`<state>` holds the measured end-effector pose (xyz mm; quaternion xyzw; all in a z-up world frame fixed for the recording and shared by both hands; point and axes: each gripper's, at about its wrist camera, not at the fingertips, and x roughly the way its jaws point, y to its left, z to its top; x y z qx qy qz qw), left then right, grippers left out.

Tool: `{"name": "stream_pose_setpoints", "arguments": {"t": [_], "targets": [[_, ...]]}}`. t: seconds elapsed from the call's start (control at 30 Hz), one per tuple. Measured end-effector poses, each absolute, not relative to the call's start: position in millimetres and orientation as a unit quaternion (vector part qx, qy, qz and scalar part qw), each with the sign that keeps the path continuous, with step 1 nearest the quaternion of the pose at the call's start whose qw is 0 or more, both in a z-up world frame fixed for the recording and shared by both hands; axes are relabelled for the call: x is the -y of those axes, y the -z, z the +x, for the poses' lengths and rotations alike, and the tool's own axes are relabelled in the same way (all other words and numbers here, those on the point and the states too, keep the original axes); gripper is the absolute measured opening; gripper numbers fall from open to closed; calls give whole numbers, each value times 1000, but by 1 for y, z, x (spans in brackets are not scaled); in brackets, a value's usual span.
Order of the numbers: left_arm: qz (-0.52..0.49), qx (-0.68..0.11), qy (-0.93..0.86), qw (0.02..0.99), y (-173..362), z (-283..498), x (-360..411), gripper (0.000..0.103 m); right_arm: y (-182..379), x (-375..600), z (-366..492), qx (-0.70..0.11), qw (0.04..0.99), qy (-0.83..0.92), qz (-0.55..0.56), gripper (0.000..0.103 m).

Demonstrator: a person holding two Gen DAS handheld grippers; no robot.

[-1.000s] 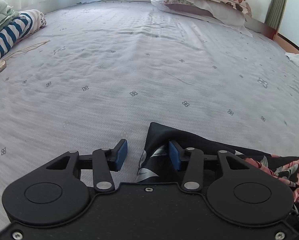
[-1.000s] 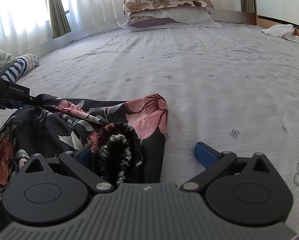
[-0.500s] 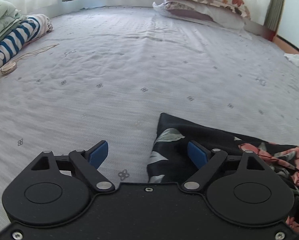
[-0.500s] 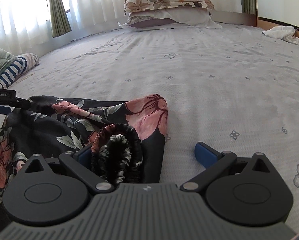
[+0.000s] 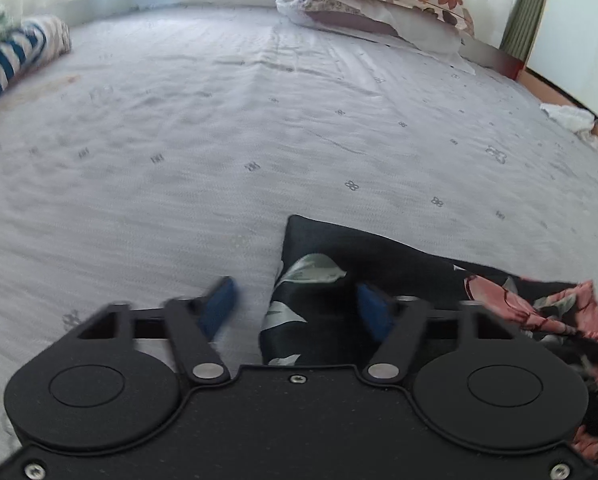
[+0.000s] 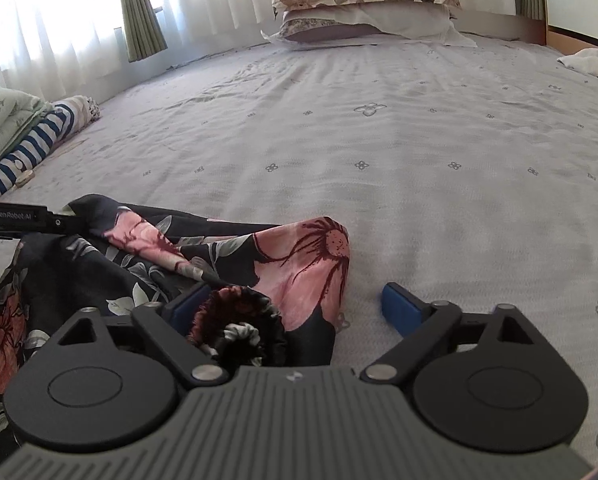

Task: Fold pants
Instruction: 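Open both tools to release the folded pants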

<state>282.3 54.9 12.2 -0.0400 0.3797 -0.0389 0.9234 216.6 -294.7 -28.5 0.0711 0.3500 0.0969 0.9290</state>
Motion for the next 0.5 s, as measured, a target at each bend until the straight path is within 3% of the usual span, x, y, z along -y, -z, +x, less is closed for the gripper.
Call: {"name": "stream_pose_setpoints", "arguments": {"t": [0.03, 0.07, 0.13, 0.33, 0.5], "targets": [[-40, -376, 50, 924, -14, 280, -54, 20, 27, 296, 215, -347, 928, -107, 84, 63], [-50, -377, 65, 923, -14, 277, -53, 13, 26, 295, 214, -343, 929, -105, 89, 60], [-42, -363, 71, 928, -19, 270, -47, 9, 24, 291, 213, -339, 930, -117, 86, 29], [-40, -315, 54, 947, -39, 266, -36, 7, 14, 291, 219, -318, 936, -119, 88, 17], [-44, -288, 32, 956, -53, 286, -30, 7, -5, 300, 242, -297, 942, -111, 113, 12]]}}
